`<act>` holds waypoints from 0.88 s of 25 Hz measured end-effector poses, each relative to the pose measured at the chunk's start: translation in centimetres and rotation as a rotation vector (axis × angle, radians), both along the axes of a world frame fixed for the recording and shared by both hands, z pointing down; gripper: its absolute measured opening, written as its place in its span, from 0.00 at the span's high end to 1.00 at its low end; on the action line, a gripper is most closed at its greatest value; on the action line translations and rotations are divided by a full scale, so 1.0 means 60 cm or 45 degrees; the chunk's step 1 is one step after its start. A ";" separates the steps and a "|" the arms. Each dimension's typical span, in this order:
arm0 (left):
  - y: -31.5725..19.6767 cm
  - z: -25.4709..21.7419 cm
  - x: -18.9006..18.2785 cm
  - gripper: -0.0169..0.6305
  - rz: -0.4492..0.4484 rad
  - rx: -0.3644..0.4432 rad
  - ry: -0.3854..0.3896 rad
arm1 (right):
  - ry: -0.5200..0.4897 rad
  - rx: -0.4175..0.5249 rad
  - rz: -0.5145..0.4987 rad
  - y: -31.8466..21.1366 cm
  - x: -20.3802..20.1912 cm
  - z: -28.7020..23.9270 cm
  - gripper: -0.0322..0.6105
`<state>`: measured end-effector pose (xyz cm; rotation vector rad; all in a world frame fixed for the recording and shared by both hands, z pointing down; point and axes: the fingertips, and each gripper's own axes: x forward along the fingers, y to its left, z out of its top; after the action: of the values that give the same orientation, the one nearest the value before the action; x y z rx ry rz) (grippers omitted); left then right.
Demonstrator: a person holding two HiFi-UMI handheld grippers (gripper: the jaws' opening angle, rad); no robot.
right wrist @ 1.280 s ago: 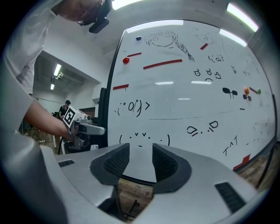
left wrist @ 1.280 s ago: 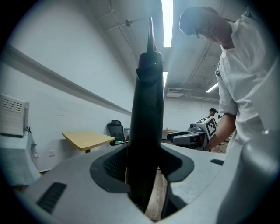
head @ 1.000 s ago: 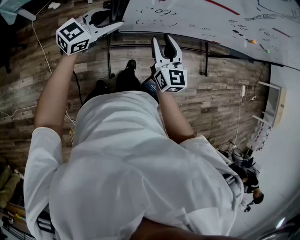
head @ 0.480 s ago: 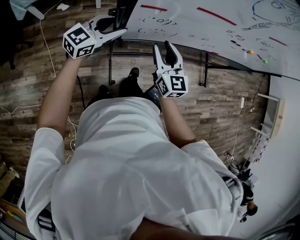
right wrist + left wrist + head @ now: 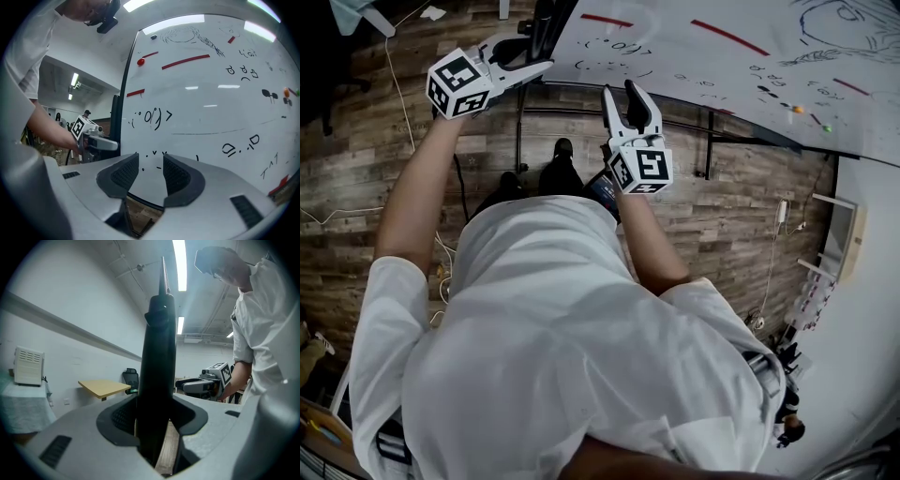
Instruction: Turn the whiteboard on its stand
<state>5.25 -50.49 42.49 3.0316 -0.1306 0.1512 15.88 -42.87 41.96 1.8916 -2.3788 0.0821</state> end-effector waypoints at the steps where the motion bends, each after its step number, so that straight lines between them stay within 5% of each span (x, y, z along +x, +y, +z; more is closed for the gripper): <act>1: 0.000 0.000 0.000 0.67 -0.004 -0.001 0.001 | 0.006 0.003 -0.005 0.000 0.002 0.000 0.70; 22: -0.008 -0.006 0.001 0.67 -0.142 -0.008 -0.038 | -0.031 -0.033 -0.230 -0.028 0.016 0.000 0.72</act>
<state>5.31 -50.98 42.15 3.0067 -0.3001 0.1867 16.86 -44.53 41.99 1.6652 -2.5393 0.1220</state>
